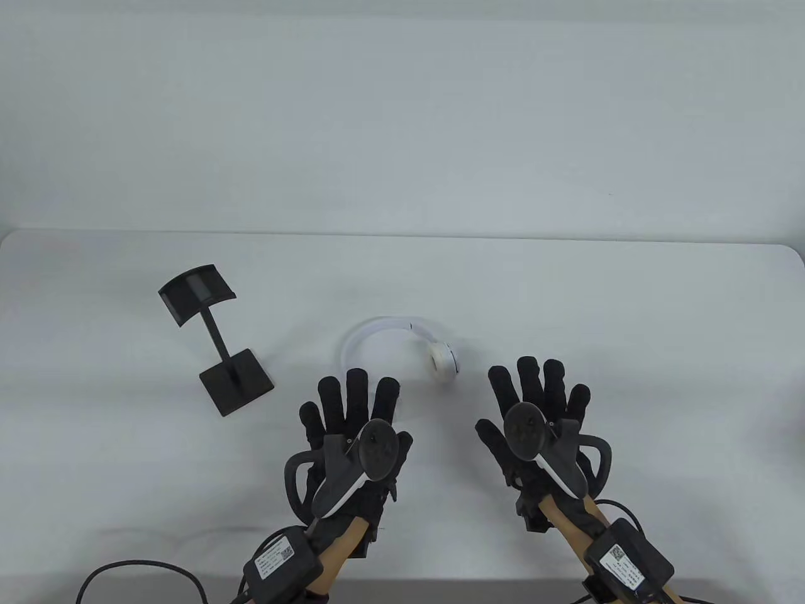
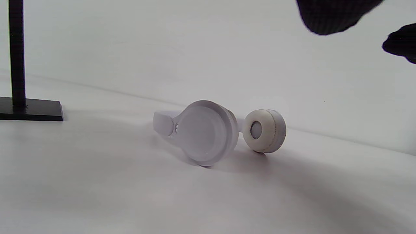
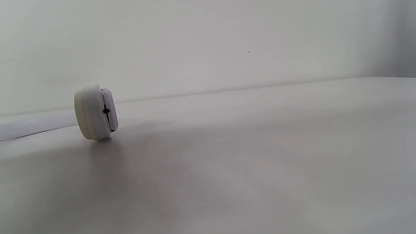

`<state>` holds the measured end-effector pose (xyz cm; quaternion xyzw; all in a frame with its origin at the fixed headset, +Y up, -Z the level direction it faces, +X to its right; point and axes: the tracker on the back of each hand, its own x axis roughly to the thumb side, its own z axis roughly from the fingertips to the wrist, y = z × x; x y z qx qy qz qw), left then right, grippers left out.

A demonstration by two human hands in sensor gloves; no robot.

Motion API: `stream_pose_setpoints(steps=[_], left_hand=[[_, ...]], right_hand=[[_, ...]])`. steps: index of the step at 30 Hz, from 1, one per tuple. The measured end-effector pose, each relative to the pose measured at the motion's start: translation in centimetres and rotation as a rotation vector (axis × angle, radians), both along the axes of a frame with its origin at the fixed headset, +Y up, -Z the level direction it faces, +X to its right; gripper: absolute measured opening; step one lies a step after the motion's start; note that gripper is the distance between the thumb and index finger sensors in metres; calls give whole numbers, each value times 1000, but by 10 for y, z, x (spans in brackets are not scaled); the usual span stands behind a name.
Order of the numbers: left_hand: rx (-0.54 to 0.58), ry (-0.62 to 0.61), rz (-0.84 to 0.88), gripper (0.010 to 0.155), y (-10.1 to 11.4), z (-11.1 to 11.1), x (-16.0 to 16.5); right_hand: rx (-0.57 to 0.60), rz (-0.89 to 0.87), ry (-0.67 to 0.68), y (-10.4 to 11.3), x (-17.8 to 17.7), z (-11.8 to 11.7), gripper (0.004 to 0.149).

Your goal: Hang over-ear headphones on headphone stand

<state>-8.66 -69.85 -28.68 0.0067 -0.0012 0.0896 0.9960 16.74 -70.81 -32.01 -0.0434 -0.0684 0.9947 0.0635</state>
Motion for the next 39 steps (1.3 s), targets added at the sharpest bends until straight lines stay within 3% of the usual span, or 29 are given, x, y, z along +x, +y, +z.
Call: stream_pose_setpoints(steps=[27, 34, 39], left_hand=[[-18, 19, 93, 79, 8, -3, -11], [-118, 57, 195, 83, 29, -33, -20], [-233, 132, 252, 84, 26, -64, -35]], right_hand=[[67, -103, 15, 16, 15, 8, 80], [62, -114, 16, 17, 16, 8, 80], [59, -115, 16, 17, 16, 8, 80]])
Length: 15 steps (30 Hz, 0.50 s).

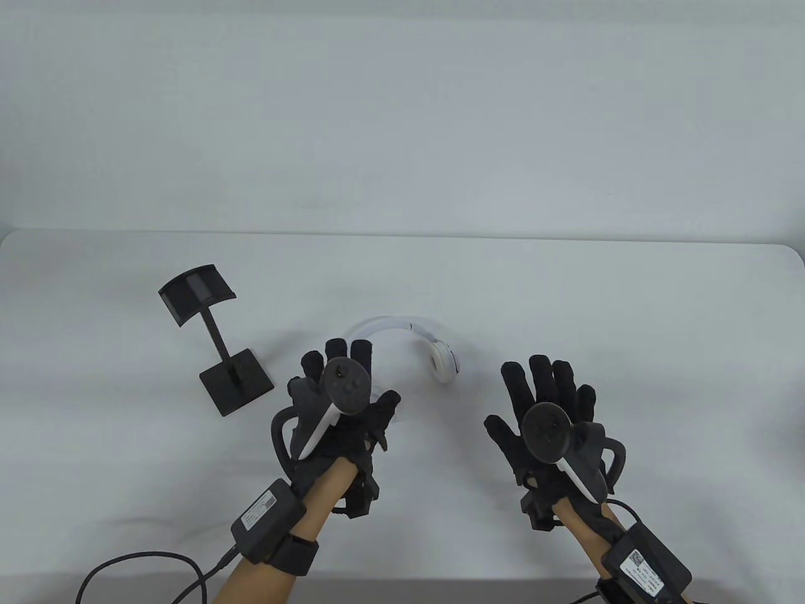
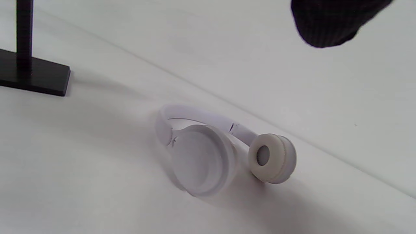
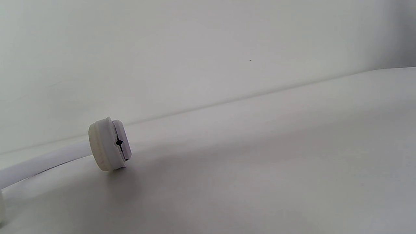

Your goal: Hang over-ear headphones on headphone stand

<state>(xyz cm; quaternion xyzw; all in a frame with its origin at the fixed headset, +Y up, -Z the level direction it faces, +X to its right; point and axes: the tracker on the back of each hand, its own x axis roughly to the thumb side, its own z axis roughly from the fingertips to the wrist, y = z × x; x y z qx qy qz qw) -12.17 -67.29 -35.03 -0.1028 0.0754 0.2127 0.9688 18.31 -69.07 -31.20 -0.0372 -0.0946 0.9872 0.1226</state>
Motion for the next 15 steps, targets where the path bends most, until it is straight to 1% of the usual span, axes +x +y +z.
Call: stream_pose_setpoints(steps=[4, 7, 11, 15], left_hand=[[-141, 91, 56, 84, -14, -27, -20], [-187, 161, 86, 84, -24, -42, -33], [-284, 244, 109, 83, -47, -65, -47], [-382, 289, 156, 81, -70, -82, -50]], right_hand=[[3, -5, -6, 1, 1, -1, 79], [3, -13, -8, 2, 2, -2, 79], [-4, -11, -15, 1, 3, -4, 79], [-11, -7, -23, 0, 3, -6, 79]])
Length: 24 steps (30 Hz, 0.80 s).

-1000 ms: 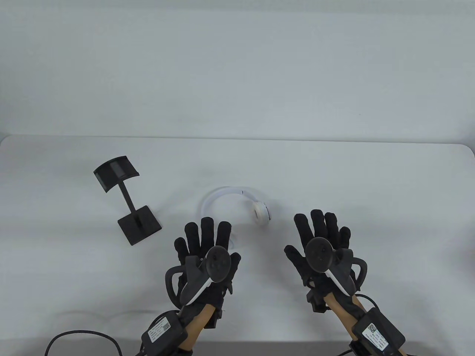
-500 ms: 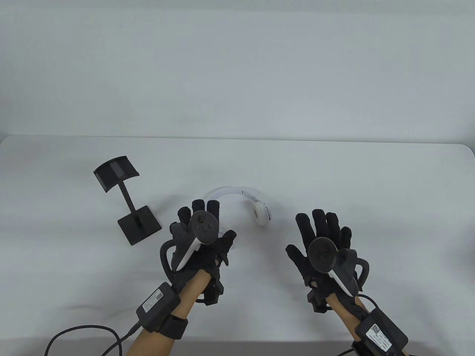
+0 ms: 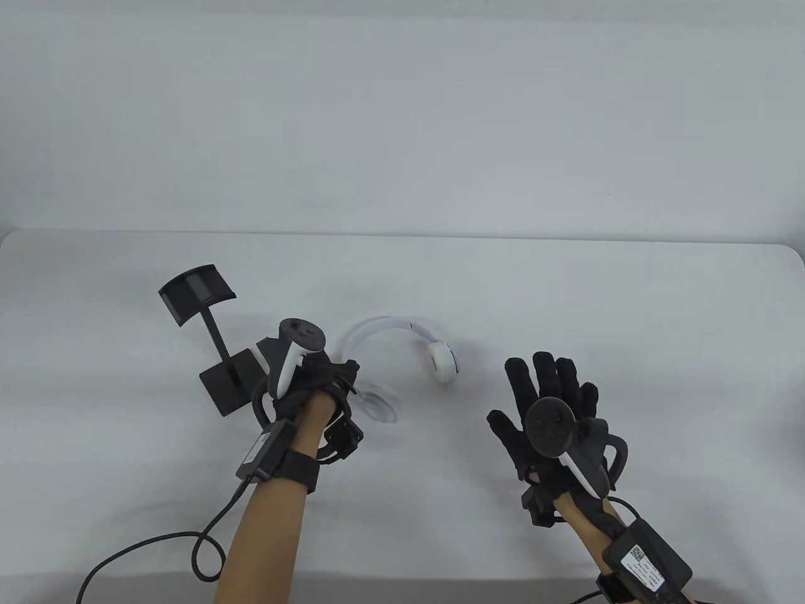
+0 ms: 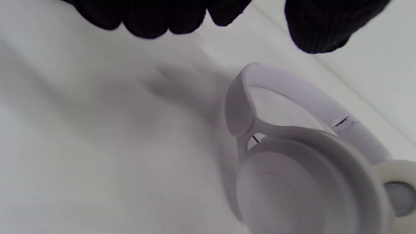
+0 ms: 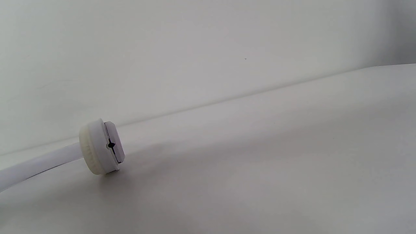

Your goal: Hang over-ear headphones on headphone stand

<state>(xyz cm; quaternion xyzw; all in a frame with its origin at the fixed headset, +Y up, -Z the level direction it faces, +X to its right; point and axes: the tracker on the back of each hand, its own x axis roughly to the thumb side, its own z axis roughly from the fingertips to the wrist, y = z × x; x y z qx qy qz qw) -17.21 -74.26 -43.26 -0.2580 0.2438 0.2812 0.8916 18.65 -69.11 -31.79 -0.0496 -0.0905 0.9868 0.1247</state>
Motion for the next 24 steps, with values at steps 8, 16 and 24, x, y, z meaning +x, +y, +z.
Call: stream_pose_setpoints(steps=[8, 16, 24], left_hand=[[-121, 21, -16, 78, -22, -23, 11], [-209, 44, -34, 67, -37, -33, 14], [-240, 74, 77, 62, -48, -33, 11]], right_hand=[[0, -12, -13, 2, 3, -1, 79], [-11, -17, -13, 2, 4, -3, 79], [-14, -21, -20, 2, 6, -3, 79]])
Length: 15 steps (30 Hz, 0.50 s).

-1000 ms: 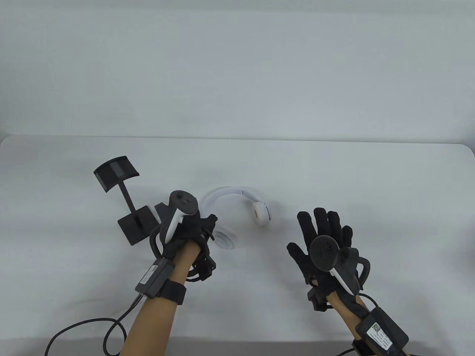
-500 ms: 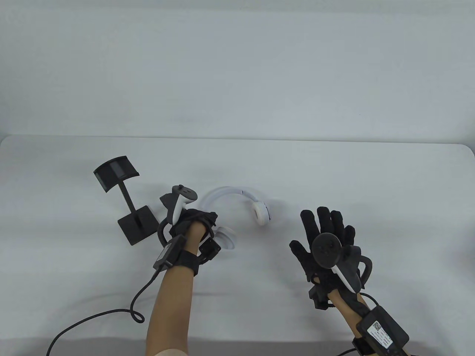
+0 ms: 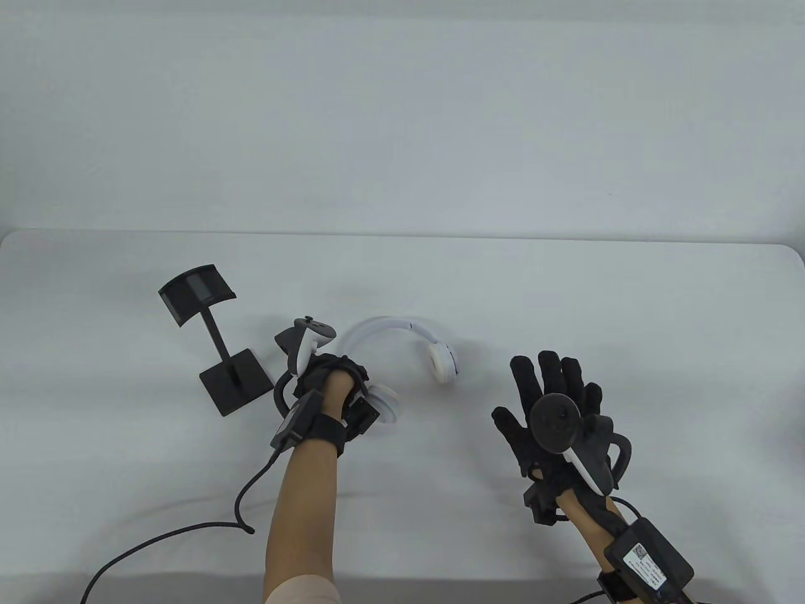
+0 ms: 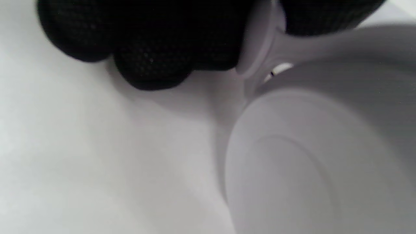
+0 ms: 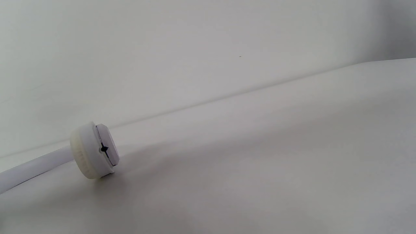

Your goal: Hang over-ear headphones on headphone stand

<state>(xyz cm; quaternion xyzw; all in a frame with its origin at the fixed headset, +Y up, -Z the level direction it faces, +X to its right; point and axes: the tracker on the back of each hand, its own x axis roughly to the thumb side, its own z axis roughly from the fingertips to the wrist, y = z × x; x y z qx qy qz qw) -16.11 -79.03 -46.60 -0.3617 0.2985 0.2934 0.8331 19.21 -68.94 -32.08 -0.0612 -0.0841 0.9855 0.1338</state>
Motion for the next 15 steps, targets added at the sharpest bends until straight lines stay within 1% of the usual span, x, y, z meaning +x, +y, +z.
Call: stream_pose_setpoints(steps=[4, 8, 10, 13, 15], left_hand=[[19, 4, 2, 60, -1, 0, 0], [74, 10, 36, 59, -2, 3, 0], [112, 1, 63, 59, 1, 7, -1], [192, -27, 41, 58, 15, 18, -4], [266, -57, 20, 58, 33, 29, -5]], right_hand=[[-3, -5, -1, 0, 0, -1, 78], [-1, -12, -3, 1, 1, 0, 78], [-3, -14, -4, 0, 2, 0, 78], [-3, -16, -10, 1, 5, 0, 78], [-1, -26, -14, 1, 7, 0, 78]])
